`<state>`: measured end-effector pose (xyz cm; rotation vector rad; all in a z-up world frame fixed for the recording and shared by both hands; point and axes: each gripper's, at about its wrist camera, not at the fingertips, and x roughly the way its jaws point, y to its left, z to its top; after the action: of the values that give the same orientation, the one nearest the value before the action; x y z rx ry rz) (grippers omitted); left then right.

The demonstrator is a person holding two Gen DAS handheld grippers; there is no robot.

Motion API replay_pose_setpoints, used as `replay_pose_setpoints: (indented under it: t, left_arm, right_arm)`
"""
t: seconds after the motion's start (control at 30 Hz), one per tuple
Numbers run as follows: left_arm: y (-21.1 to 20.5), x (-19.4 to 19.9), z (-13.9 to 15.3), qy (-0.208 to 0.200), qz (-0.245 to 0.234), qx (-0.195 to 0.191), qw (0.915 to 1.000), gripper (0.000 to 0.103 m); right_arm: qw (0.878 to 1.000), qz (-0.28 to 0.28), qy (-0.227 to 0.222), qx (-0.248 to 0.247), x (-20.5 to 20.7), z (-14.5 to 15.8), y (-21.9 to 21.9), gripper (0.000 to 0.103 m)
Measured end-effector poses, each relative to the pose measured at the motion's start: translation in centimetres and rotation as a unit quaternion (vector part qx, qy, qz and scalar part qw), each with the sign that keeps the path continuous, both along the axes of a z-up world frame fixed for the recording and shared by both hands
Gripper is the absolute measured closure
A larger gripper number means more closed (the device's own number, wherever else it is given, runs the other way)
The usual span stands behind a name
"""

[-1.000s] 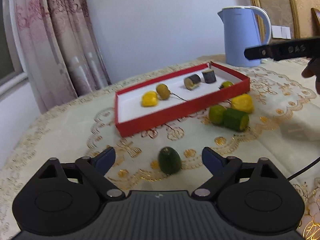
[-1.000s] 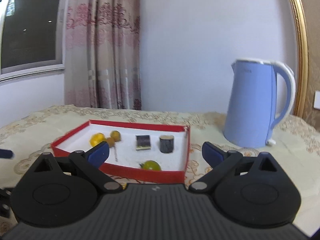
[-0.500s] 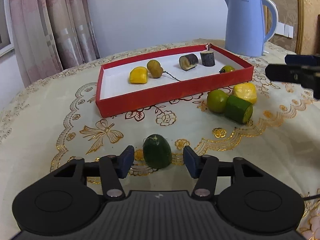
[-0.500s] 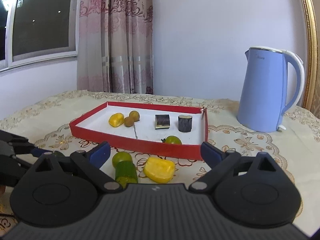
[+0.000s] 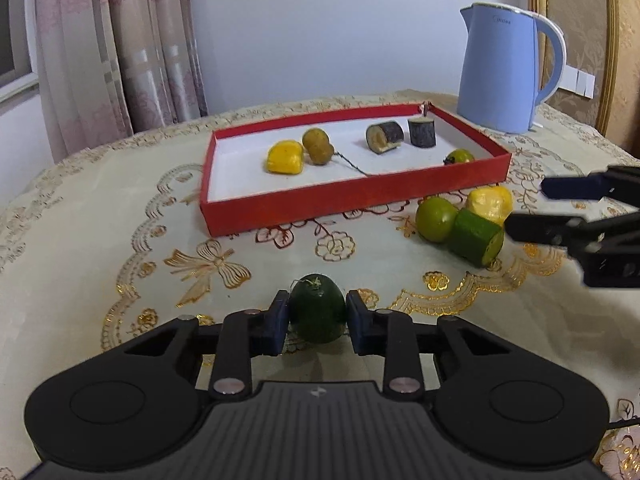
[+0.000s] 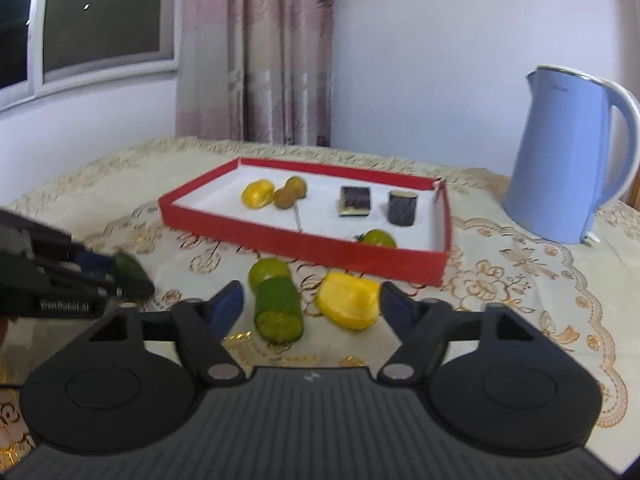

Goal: Organize fruits
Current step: 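Grasp a green cucumber chunk with the right gripper while the left holds its chunk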

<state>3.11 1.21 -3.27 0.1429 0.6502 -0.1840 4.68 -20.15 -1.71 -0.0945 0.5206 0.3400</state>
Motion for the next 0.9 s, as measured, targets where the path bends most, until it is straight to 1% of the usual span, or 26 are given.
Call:
replay_pose_setpoints:
  t: [0.13, 0.23, 0.3, 0.37, 0.4, 0.47, 0.53, 0.63, 0.7, 0.77, 0.9]
  left_arm:
    - [0.2, -0.4, 0.8, -0.012, 0.010, -0.004, 0.9999, 0.074]
    - [0.2, -0.6, 1.0, -0.021, 0.020, 0.006, 0.9996, 0.074]
    - [0.3, -0.7, 1.1, -0.025, 0.025, 0.012, 0.9993, 0.074]
    - [0.4, -0.7, 1.3, -0.026, 0.029, 0.007, 0.9992, 0.074]
    - [0.5, -0.8, 1.4, -0.027, 0.028, 0.005, 0.9992, 0.074]
    - [0.6, -0.9, 1.5, -0.031, 0.029, 0.002, 0.9991, 0.074]
    - [0.5, -1.0, 1.6, -0.032, 0.026, 0.001, 0.9991, 0.073]
    - [0.5, -1.1, 1.5, -0.032, 0.024, 0.000, 0.9992, 0.073]
    - [0.5, -1.1, 1.5, -0.032, 0.022, 0.000, 0.9992, 0.073]
    - [0.5, -1.1, 1.5, -0.033, 0.021, -0.001, 0.9992, 0.073]
    - [0.7, -1.1, 1.5, -0.033, 0.021, -0.005, 0.9992, 0.073]
  right_arm:
    - [1.000, 0.014, 0.003, -0.009, -0.1, -0.2, 0.5, 0.037]
    - [1.000, 0.022, 0.011, -0.014, 0.0, -0.4, 0.9, 0.037]
    - [0.999, 0.031, 0.020, -0.024, 0.3, -0.5, 1.4, 0.037]
    - [0.998, 0.037, 0.026, -0.038, 0.8, -0.7, 2.0, 0.038]
    - [0.998, 0.037, 0.027, -0.045, 1.1, -0.8, 2.2, 0.040]
    - [0.997, 0.041, 0.037, -0.050, 1.7, -1.0, 2.6, 0.051]
    - [0.997, 0.042, 0.045, -0.053, 2.2, -1.2, 2.8, 0.056]
    - [0.996, 0.039, 0.047, -0.065, 2.5, -1.4, 3.1, 0.056]
    - [0.996, 0.041, 0.052, -0.067, 2.7, -1.6, 3.2, 0.063]
    - [0.995, 0.041, 0.057, -0.070, 2.9, -1.8, 3.3, 0.072]
    - [0.995, 0.039, 0.058, -0.075, 3.1, -2.0, 3.5, 0.072]
